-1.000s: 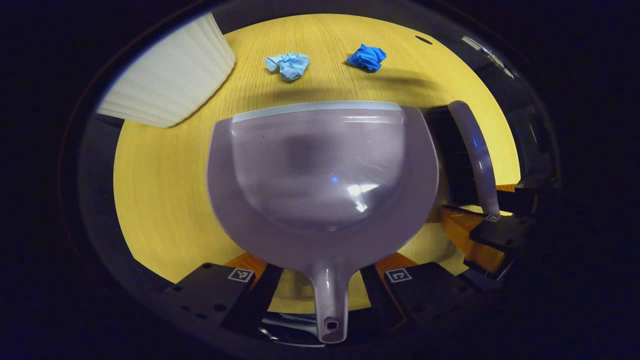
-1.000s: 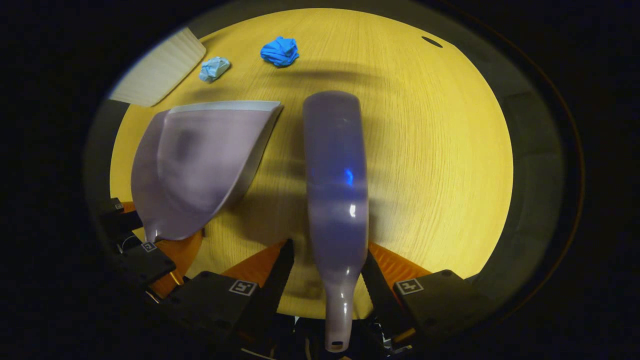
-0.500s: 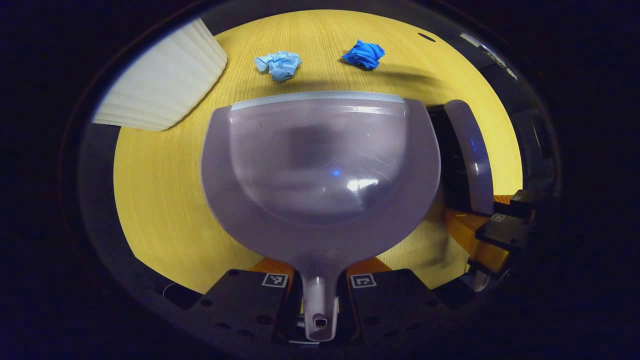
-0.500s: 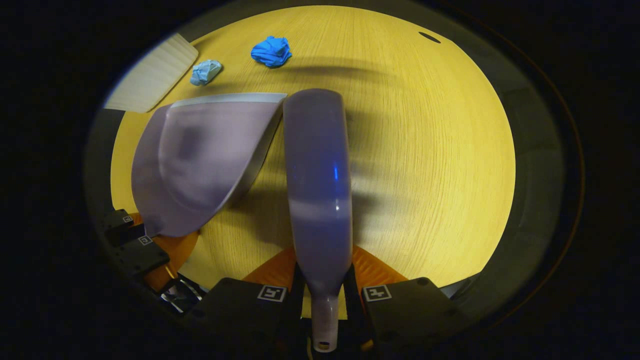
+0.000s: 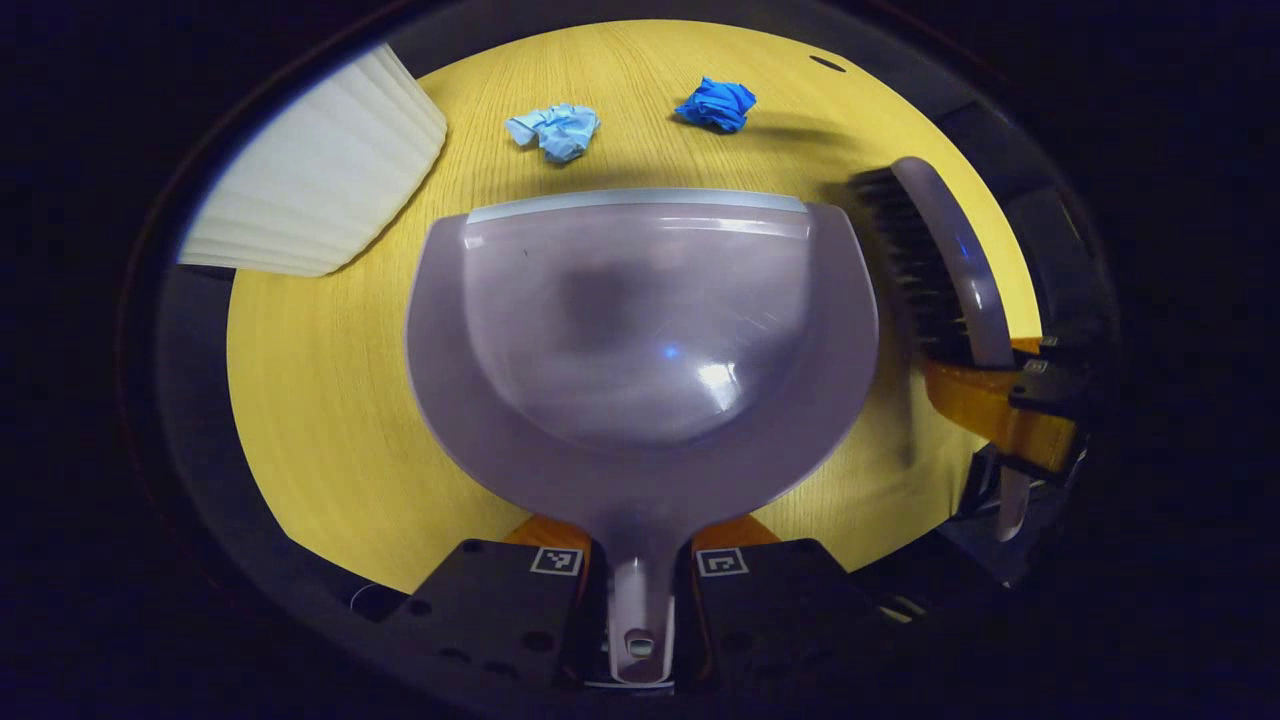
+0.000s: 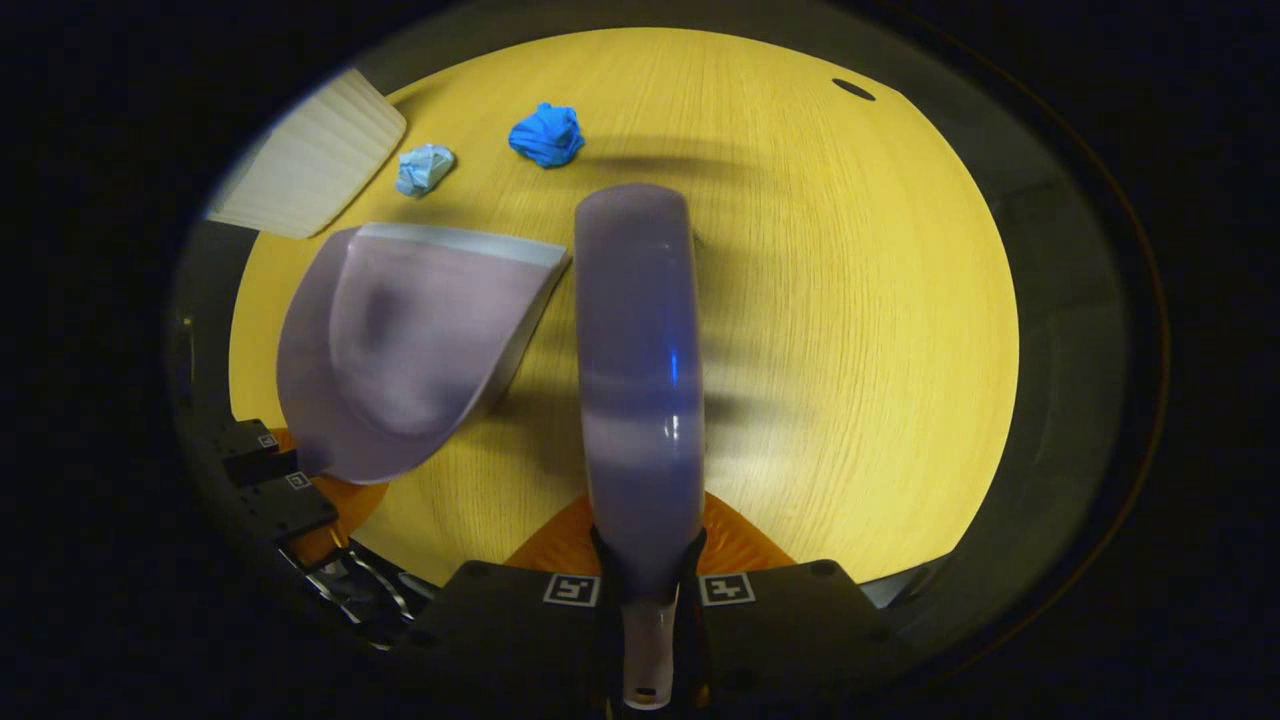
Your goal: Pick up the small broom and dustpan from the desktop, sweep the trash into the dustpan with the broom, and then empty the trash into the garbage bin.
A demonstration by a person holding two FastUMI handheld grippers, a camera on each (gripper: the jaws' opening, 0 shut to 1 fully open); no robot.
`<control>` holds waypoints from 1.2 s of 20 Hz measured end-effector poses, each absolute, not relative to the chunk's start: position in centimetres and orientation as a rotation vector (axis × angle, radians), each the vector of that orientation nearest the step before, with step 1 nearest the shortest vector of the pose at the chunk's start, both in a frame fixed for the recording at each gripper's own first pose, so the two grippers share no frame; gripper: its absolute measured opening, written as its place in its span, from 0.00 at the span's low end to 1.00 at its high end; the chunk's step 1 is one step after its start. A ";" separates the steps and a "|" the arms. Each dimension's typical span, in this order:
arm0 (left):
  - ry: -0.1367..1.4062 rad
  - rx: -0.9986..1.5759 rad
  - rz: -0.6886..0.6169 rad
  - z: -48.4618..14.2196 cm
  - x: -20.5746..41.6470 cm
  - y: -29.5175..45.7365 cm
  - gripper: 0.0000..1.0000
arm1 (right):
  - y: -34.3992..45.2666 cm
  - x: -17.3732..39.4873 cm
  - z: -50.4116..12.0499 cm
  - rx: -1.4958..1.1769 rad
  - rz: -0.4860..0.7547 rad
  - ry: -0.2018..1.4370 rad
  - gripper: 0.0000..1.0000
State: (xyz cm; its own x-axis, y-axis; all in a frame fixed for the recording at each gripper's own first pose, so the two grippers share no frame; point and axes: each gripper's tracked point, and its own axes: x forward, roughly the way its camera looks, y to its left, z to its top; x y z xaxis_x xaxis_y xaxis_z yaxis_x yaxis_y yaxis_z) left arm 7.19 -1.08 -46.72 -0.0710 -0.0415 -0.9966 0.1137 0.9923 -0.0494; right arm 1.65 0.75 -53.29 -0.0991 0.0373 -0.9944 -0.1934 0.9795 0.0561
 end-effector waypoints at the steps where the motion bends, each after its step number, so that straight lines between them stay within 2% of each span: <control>1: 1.641 0.065 -0.135 -46.6 6.9 -0.8 0.25 | 0.7 2.7 -52.9 -0.125 0.201 1.639 0.21; 9: 1.625 0.107 -0.130 -46.1 5.6 1.9 0.25 | -1.1 13.8 -53.4 -0.328 0.278 1.559 0.21; 14: 1.622 0.172 -0.171 -46.6 5.6 3.2 0.25 | 0.7 21.1 -57.3 -0.555 0.382 1.482 0.21; 19: 1.620 0.195 -0.209 -46.9 5.9 3.9 0.25 | 4.5 23.7 -59.6 -0.682 0.536 1.474 0.21; 24: 1.611 0.228 -0.241 -47.1 5.4 4.3 0.25 | 8.9 22.2 -59.1 -0.803 0.757 1.453 0.20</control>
